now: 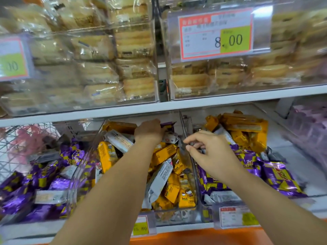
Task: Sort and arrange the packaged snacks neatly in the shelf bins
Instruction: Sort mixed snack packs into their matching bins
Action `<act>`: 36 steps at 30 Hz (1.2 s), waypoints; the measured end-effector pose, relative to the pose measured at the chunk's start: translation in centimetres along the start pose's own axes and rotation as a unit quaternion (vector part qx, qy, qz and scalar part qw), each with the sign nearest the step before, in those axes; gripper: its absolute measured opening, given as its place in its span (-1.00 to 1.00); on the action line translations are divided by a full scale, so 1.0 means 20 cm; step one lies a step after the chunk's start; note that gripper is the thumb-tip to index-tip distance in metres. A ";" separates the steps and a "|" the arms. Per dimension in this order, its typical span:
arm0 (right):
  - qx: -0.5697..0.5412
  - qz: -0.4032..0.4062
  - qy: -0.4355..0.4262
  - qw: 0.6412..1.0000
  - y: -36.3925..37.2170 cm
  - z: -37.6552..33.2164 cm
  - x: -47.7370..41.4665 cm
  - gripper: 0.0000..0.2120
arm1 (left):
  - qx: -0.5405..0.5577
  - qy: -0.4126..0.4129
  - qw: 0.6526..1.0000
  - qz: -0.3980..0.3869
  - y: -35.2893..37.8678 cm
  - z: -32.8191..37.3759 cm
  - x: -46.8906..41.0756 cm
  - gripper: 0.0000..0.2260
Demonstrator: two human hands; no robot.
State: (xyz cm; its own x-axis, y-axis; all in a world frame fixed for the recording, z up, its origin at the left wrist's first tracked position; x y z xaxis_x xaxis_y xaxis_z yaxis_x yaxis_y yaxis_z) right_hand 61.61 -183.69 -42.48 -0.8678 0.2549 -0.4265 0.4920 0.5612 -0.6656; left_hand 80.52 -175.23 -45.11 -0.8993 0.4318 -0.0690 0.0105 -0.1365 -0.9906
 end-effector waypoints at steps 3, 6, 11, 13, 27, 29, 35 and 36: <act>-0.003 -0.007 -0.005 1.000 0.00 0.01 0.00 -0.86 | -0.001 -0.008 1.000 0.017 -0.03 0.02 0.00 -0.78; -0.009 -0.013 -0.002 1.000 -0.01 0.02 -0.01 -0.86 | 0.024 0.000 0.999 0.034 -0.05 0.03 0.03 -0.85; -0.025 0.012 0.009 1.000 -0.03 0.02 0.00 -0.81 | 0.193 0.011 0.977 0.092 -0.15 0.00 0.16 -0.88; -0.050 0.025 0.028 0.998 -0.05 0.03 0.00 -0.68 | 0.283 0.050 0.948 0.140 -0.20 0.01 0.27 -0.87; 0.019 0.138 0.007 0.990 -0.42 0.15 0.15 -0.73 | 0.344 0.295 0.890 0.047 -0.24 0.42 0.62 -0.70; 0.058 0.140 0.041 0.988 -0.51 0.21 0.21 -0.77 | 0.325 0.292 0.898 0.055 -0.23 0.44 0.61 -0.76; 0.233 0.034 0.124 0.964 -0.64 0.36 0.36 -0.68 | 0.253 0.231 0.936 0.081 -0.18 0.44 0.58 -0.81; 0.229 0.029 0.123 0.965 -0.64 0.36 0.36 -0.66 | 0.251 0.224 0.938 0.078 -0.17 0.44 0.57 -0.81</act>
State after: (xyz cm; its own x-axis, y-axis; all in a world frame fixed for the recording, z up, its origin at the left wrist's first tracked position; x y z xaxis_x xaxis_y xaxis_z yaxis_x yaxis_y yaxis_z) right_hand 49.52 -194.58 -41.47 -0.8005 0.4864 -0.3501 0.4702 0.1476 -0.8701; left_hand 66.34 -177.57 -41.44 -0.6284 0.6883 -0.3623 -0.1821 -0.5830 -0.7918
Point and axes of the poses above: each hand's wrist, its own x-axis away from the middle knuckle, its own y-axis out of the palm, z = x × y, the point moved 6 cm from there along -x, towards the middle knuckle, and after that the axes turned 1 degree about -z, right-handed, at the moved point
